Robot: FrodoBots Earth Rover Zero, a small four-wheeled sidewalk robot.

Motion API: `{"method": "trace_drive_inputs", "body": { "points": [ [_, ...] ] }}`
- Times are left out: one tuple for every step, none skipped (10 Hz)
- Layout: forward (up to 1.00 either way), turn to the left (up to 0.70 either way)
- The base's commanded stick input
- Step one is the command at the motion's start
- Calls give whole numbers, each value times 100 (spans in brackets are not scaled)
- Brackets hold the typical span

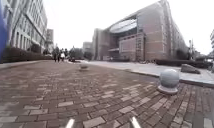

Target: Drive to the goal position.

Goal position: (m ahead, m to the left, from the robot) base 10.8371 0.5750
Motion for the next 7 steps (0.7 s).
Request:
{"method": "trace_drive_inputs", "body": {
  "points": [
    [27, 66],
    [27, 67],
    [27, 67],
    [27, 67],
    [27, 67],
    [27, 66],
    [26, 66]
  ]
}}
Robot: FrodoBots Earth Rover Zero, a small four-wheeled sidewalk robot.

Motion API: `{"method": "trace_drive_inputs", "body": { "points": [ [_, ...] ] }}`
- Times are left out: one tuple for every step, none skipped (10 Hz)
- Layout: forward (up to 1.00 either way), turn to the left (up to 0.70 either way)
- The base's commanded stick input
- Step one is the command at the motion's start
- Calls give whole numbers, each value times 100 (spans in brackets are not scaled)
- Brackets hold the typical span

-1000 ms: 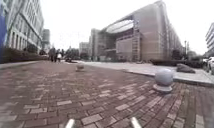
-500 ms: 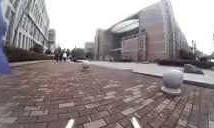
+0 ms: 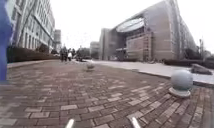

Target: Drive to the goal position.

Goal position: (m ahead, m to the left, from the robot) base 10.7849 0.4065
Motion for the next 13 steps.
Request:
{"method": "trace_drive_inputs", "body": {
  "points": [
    [26, 65],
    [27, 67],
    [26, 65],
    [27, 66],
    [27, 67],
    [27, 67],
    [27, 66],
    [26, 65],
    [26, 65],
    [26, 66],
    [27, 67],
    [27, 67],
    [27, 66]
  ]
}}
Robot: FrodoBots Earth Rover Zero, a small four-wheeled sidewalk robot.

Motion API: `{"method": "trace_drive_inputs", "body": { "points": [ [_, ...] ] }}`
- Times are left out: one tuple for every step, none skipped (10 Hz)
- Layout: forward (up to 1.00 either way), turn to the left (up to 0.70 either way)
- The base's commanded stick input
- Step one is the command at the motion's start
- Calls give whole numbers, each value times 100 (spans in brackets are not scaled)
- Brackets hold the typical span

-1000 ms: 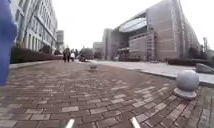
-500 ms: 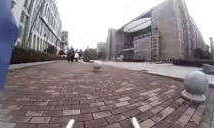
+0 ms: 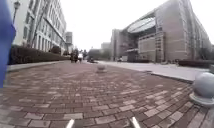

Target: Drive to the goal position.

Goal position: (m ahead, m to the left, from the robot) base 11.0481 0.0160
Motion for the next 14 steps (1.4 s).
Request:
{"method": "trace_drive_inputs", "body": {
  "points": [
    [26, 65],
    [26, 66],
    [27, 67],
    [27, 67],
    [26, 66],
    [26, 65],
    [26, 66],
    [27, 67],
    [27, 67],
    [27, 68],
    [29, 64],
    [39, 49],
    [48, 34],
    [59, 19]
  ]
}}
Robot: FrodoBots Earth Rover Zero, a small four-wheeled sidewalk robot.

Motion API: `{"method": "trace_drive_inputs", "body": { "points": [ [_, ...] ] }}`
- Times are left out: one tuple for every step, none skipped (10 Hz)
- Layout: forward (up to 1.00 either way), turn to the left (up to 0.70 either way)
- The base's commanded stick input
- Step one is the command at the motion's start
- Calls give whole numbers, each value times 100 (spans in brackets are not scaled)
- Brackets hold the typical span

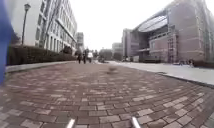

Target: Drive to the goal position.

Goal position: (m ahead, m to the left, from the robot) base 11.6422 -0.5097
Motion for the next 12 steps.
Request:
{"method": "trace_drive_inputs", "body": {
  "points": [
    [66, 15],
    [70, 14],
    [70, 14],
    [70, 14],
    [70, 11],
    [70, 5],
    [70, 0],
    [70, 0],
    [70, 0],
    [70, 0],
    [70, 0],
    [70, 0]
  ]
}}
